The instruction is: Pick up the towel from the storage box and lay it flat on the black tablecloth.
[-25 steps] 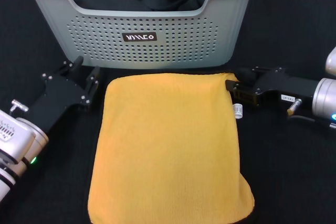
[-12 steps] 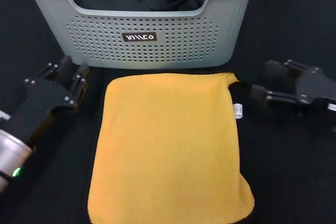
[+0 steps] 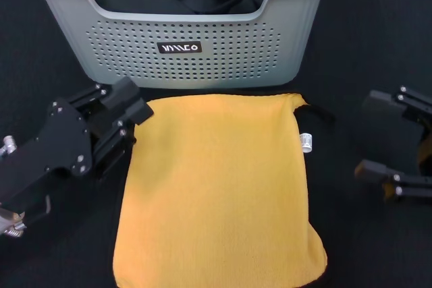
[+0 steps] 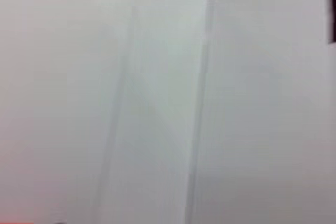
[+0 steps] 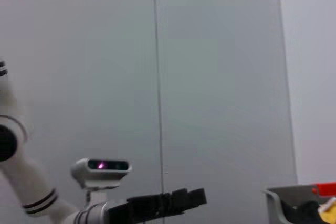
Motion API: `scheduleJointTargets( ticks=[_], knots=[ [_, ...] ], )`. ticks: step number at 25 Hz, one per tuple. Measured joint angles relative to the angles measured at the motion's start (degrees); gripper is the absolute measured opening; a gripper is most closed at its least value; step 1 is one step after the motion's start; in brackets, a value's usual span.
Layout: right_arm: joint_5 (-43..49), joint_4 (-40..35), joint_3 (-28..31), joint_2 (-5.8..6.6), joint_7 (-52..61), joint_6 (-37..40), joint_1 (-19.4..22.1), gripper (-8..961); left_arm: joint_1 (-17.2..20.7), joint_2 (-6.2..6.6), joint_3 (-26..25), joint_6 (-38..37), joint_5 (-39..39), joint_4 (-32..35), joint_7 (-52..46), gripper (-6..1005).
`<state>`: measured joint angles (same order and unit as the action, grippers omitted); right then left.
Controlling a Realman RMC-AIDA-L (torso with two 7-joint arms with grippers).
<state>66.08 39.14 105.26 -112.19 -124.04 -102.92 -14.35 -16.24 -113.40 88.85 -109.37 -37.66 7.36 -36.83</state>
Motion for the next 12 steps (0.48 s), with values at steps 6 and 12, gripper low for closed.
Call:
scheduleJointTargets(
  ticks=[6,12],
  knots=[
    [-0.28,2.33,-1.13,-0.17,-0.38,-0.43,1.31,860,-0.12,0.33,-0.11,-0.55,-1.71,1.85,-1.66,361],
    [-1.04,2.32,-1.25,-0.33,-1.18,-0.50,1.26,860,0.03,0.02,-0.15,-0.68,-1.88,2.01,-2.00,388]
  ],
)
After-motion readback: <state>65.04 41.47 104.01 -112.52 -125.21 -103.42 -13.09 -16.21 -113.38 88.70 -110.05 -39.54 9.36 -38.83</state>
